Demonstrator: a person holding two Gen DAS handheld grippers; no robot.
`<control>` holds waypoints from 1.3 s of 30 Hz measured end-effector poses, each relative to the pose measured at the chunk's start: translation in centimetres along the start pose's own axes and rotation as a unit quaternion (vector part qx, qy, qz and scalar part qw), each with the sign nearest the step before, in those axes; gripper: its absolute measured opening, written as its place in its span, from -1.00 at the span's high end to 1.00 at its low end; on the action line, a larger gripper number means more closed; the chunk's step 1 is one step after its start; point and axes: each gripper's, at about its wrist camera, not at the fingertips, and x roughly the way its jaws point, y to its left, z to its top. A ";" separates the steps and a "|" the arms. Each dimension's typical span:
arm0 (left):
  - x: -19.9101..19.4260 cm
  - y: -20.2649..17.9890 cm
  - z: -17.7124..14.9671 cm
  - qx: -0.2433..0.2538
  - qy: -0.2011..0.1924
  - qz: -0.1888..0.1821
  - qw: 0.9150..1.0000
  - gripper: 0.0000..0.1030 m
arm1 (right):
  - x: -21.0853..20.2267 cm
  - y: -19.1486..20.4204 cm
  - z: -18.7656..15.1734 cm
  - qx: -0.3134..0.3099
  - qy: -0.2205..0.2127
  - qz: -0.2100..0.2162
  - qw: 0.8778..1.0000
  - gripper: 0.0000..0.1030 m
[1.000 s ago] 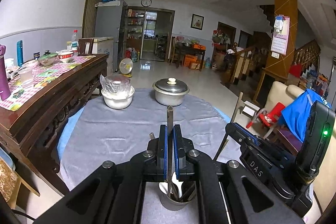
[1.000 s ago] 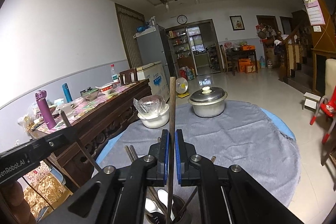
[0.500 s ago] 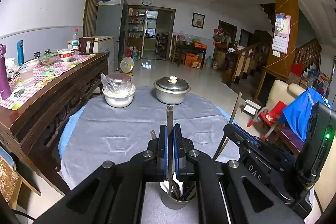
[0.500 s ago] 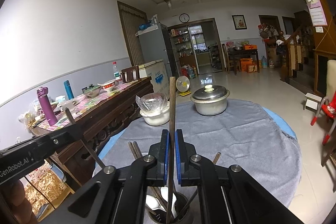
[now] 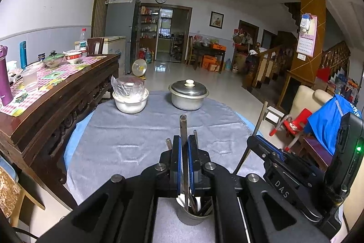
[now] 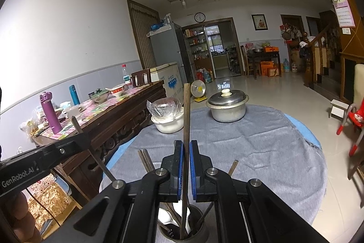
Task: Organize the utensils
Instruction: 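Lower the left tool's chopstick into the cup while the right tool lowers its chopstick too, then open both tools to release the chopsticks into the metal cup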
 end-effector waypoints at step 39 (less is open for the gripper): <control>1.6 0.9 -1.3 -0.004 0.029 0.007 1.000 0.87 | 0.6 -0.8 -1.4 0.015 0.028 0.013 0.999 0.88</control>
